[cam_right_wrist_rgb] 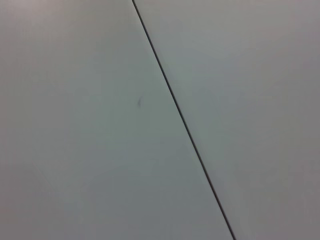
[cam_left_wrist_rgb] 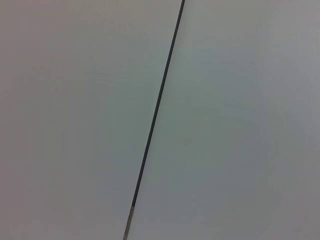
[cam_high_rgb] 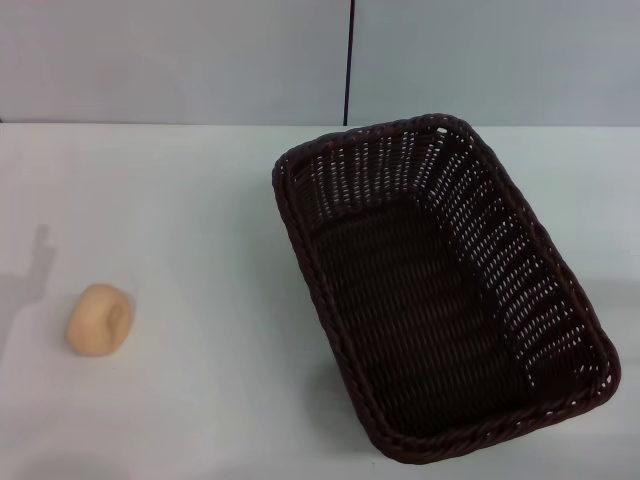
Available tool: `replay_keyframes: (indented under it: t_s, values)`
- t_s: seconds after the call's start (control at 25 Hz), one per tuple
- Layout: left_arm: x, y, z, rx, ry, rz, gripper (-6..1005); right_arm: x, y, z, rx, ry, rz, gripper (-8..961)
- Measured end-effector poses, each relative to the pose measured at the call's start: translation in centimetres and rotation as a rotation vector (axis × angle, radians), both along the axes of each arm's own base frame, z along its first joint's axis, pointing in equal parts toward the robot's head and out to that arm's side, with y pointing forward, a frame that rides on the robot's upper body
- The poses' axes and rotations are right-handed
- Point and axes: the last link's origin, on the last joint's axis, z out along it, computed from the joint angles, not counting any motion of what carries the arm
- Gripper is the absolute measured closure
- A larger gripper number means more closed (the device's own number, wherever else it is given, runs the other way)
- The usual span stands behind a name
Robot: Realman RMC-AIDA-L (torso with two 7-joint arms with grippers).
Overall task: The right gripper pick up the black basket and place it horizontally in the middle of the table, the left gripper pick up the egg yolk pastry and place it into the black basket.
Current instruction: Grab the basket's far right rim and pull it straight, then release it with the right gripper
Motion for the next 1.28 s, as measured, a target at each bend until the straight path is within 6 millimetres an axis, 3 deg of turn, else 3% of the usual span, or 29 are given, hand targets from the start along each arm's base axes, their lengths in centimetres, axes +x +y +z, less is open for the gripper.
replay_keyframes:
  t_s: [0.16, 0.28, 0.4, 0.44, 0.6, 0.72, 0.8, 0.96, 1.12, 1.28]
  values:
    - [-0.1, -0.2, 0.2, -0.003, 0.0, -0.008, 309, 0.0, 0.0, 0.2, -0.038, 0.039, 0.04, 231]
    - [-0.2, -0.3, 0.3, -0.008, -0.006, -0.01, 308, -0.1, 0.4, 1.6, -0.154, 0.119, 0.164, 231]
    - [-0.3, -0.2, 0.6, -0.008, -0.007, -0.014, 300, -0.6, 1.7, 4.0, -0.391, 0.176, 0.315, 231]
    - [-0.3, -0.1, 0.6, -0.006, -0.007, -0.018, 298, -0.6, 1.7, 4.0, -0.391, 0.176, 0.315, 231]
    - [-0.4, 0.0, 0.7, -0.004, -0.006, -0.012, 295, -1.8, 4.2, 6.8, -0.712, 0.216, 0.331, 232]
    - [-0.4, 0.0, 0.7, -0.006, -0.002, -0.01, 296, -3.8, 6.3, 9.0, -0.932, 0.206, 0.263, 232]
    - [-0.4, 0.0, 0.8, -0.003, 0.0, -0.01, 296, -6.2, 8.5, 10.6, -1.166, 0.162, 0.123, 232]
    - [-0.5, -0.2, 0.9, 0.001, -0.006, -0.009, 296, -8.5, 11.0, 12.2, -1.365, 0.1, -0.073, 232]
    - [-0.5, -0.4, 1.0, 0.004, -0.012, -0.015, 297, -11.7, 13.8, 12.9, -1.571, -0.027, -0.285, 231]
    - [-0.5, -0.5, 1.1, -0.003, 0.0, -0.023, 297, -14.5, 16.3, 12.0, -1.679, -0.189, -0.514, 235]
